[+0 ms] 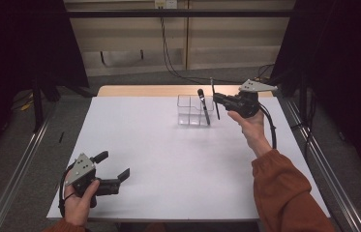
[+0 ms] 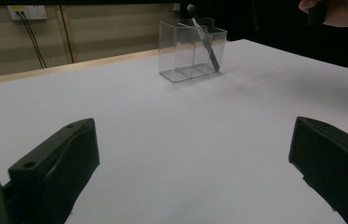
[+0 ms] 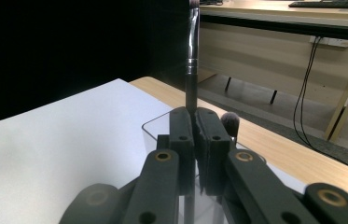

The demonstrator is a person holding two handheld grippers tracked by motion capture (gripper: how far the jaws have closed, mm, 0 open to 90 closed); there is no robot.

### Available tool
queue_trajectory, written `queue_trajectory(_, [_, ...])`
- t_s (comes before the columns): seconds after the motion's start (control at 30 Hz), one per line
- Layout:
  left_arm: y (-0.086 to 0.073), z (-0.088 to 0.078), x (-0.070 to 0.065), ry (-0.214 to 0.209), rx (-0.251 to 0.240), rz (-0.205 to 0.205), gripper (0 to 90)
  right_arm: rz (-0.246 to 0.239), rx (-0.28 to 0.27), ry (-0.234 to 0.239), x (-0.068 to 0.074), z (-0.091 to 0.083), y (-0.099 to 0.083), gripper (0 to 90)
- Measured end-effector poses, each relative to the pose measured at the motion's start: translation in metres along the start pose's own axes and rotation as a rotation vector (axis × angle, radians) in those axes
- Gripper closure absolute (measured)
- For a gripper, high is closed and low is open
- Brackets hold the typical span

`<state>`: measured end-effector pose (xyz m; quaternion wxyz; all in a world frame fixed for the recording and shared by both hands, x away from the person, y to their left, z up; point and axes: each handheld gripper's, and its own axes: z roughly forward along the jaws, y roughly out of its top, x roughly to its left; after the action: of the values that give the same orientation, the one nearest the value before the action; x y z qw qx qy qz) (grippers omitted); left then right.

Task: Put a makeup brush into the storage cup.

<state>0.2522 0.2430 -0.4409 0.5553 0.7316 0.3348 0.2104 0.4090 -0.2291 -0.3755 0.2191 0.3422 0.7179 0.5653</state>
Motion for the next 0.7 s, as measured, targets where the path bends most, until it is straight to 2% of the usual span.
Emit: queue_trajectory(0.7, [0.000,0.000,0.000,-0.002,0.003,0.010,1.7,0.020,0.007,-0.051,-0.010,0.034,0.010,86.0])
